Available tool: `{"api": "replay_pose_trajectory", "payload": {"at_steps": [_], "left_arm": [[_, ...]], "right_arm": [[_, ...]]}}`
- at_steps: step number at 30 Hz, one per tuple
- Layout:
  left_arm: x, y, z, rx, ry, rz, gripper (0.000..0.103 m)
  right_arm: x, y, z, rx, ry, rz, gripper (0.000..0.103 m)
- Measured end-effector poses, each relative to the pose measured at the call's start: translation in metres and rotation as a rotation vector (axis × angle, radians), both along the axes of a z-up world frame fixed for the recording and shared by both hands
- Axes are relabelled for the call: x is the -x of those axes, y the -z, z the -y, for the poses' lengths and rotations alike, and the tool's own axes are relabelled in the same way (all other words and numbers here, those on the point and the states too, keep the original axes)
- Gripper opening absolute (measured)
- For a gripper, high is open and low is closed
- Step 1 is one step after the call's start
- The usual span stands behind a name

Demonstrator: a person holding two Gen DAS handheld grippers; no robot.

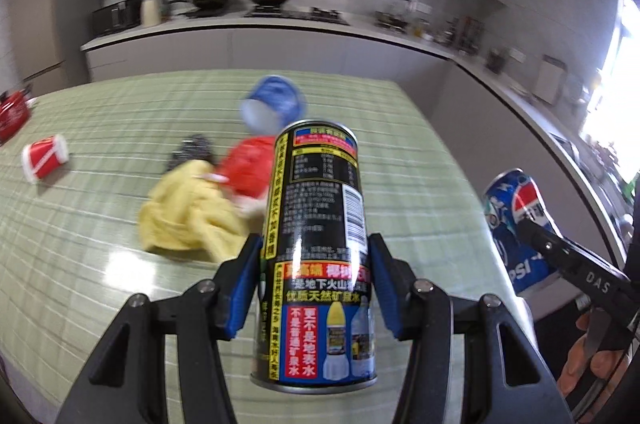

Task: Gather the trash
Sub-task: 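Grasp the Pepsi can with the right tool while the left tool grasps the spray can, then carry both cans over the black bucket and open both tools to drop them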

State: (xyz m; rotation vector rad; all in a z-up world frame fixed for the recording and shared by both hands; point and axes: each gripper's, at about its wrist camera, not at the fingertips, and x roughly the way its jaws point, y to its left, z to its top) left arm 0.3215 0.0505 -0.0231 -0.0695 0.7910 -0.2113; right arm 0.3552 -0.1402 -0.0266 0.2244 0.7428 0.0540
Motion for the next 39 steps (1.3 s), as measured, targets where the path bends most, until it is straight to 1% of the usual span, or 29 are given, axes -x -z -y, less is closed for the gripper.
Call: {"api": "replay_pose_trajectory", "payload": {"at_steps": [7,10,14,18,22,27,29,32,34,39], "left_arm": [[0.019,0.006,0.051,0.037,0.17,-0.015,0.054],[0.03,0.006,0.074,0.04,0.229,-0.021,0.054],[0.046,0.004,0.114,0.041,0.312,-0.024,0.054],[0.063,0.001,0.158,0.042,0.367,-0.017,0.054],[0.076,0.007,0.204,0.043,0.382,-0.023,0.054],[0.087,0.026,0.262,0.037,0.374,-0.063,0.054],[0.093,0.031,0.281,0.031,0.366,-0.071,0.054],[0.096,0.044,0.301,0.02,0.357,-0.094,0.054],[0.099,0.055,0.313,-0.003,0.344,-0.1,0.054],[0.098,0.083,0.325,-0.023,0.306,-0.144,0.054]], "right_arm": [[0.052,0.002,0.038,0.004,0.136,-0.013,0.063],[0.079,0.005,0.056,0.006,0.196,-0.023,0.063],[0.11,0.005,0.086,0.001,0.26,-0.024,0.063],[0.135,0.004,0.123,-0.003,0.316,-0.02,0.063],[0.154,0.008,0.173,0.0,0.338,-0.03,0.063],[0.163,0.024,0.23,0.013,0.314,-0.072,0.063],[0.163,0.032,0.243,0.012,0.294,-0.09,0.063],[0.159,0.047,0.266,0.005,0.262,-0.117,0.063],[0.156,0.058,0.279,-0.008,0.249,-0.131,0.063],[0.145,0.091,0.298,-0.03,0.213,-0.179,0.063]]}}
